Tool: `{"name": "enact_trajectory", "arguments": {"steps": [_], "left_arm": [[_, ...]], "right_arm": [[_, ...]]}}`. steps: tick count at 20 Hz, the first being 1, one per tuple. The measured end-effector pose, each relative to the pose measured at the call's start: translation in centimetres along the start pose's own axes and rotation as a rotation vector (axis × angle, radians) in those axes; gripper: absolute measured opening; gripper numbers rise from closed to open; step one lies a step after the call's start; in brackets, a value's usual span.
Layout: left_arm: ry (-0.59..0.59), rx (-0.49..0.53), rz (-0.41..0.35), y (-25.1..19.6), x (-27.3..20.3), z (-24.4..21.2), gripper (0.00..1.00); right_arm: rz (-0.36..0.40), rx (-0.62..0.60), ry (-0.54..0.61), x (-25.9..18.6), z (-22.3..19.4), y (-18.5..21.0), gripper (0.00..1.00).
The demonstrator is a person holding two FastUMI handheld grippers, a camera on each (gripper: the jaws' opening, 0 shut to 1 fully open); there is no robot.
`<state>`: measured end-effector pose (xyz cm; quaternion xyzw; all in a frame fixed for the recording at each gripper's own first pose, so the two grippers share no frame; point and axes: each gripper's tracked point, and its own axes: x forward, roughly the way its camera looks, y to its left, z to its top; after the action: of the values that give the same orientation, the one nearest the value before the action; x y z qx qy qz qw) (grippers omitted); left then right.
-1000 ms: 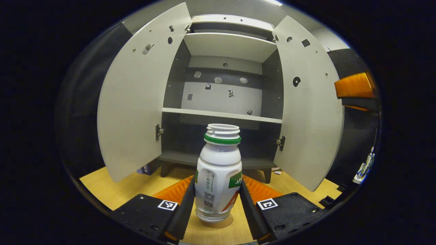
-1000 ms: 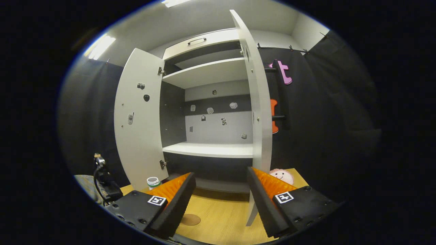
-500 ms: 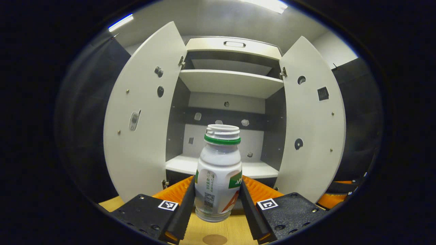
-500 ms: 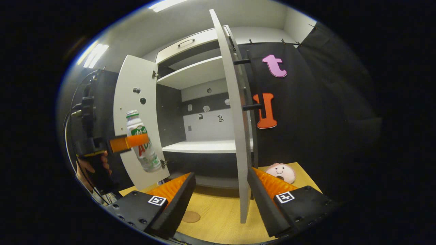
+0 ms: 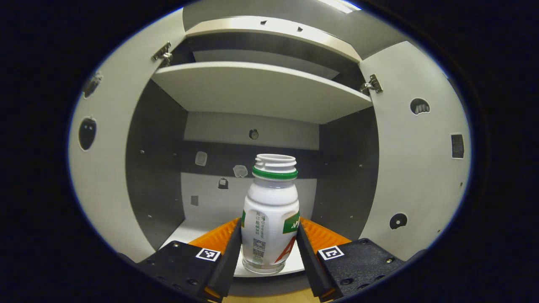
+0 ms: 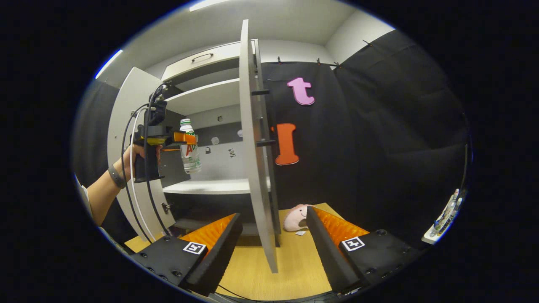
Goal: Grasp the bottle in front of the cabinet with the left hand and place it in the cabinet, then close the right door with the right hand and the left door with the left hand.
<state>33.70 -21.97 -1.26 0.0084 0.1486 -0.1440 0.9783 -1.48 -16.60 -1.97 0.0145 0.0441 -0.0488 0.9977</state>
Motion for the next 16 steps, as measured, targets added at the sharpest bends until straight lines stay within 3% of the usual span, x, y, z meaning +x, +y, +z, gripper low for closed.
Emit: {"name": "enact_trajectory", "arguments": {"steps": [1, 2, 3, 4, 5, 6, 7, 8, 13, 14, 15, 16], "left_arm": [[0.022, -0.014, -0.007, 0.2, 1.8, -0.6, 0.7], [0.042, -0.017, 0.002, 0.8, 3.7, -1.4, 0.7], [0.063, -0.01, 0.012, 1.1, 4.9, -2.1, 0.7], [0.086, -0.004, 0.015, 1.5, 5.8, -2.9, 0.71], [0.107, -0.006, 0.015, 1.6, 6.7, -3.9, 0.7], [0.126, -0.014, 0.015, 1.8, 7.6, -4.8, 0.71], [0.145, -0.021, 0.017, 2.0, 8.1, -5.7, 0.71], [0.157, -0.025, 0.021, 2.1, 8.5, -6.3, 0.71], [0.161, 0.004, 0.049, 3.3, 9.3, -7.7, 0.73], [0.164, 0.014, 0.046, 3.2, 9.2, -7.8, 0.74], [0.164, 0.021, 0.046, 3.4, 9.3, -7.9, 0.76], [0.156, 0.022, 0.047, 3.6, 9.3, -7.8, 0.78]], "right_arm": [[-0.043, 0.003, -0.003, -0.4, 0.0, -0.8, 0.94], [-0.084, 0.004, -0.005, -0.9, 0.1, -1.6, 1.0], [-0.124, 0.002, -0.006, -1.1, 0.2, -2.5, 1.0], [-0.158, 0.001, -0.007, -1.5, 0.2, -3.2, 0.94], [-0.188, 0.002, -0.008, -2.1, 0.0, -3.7, 0.94], [-0.214, 0.004, -0.008, -2.6, 0.0, -4.1, 1.0], [-0.235, 0.007, -0.008, -3.0, -0.1, -4.6, 0.94], [-0.252, 0.01, -0.009, -3.2, 0.1, -4.7, 1.0], [-0.292, 0.007, -0.015, -3.6, 0.3, -5.5, 1.0], [-0.294, 0.009, -0.013, -3.6, 0.2, -5.5, 0.94], [-0.292, 0.012, -0.009, -3.7, 0.1, -5.4, 0.94], [-0.287, 0.015, -0.007, -3.7, 0.0, -5.2, 1.0]]}}
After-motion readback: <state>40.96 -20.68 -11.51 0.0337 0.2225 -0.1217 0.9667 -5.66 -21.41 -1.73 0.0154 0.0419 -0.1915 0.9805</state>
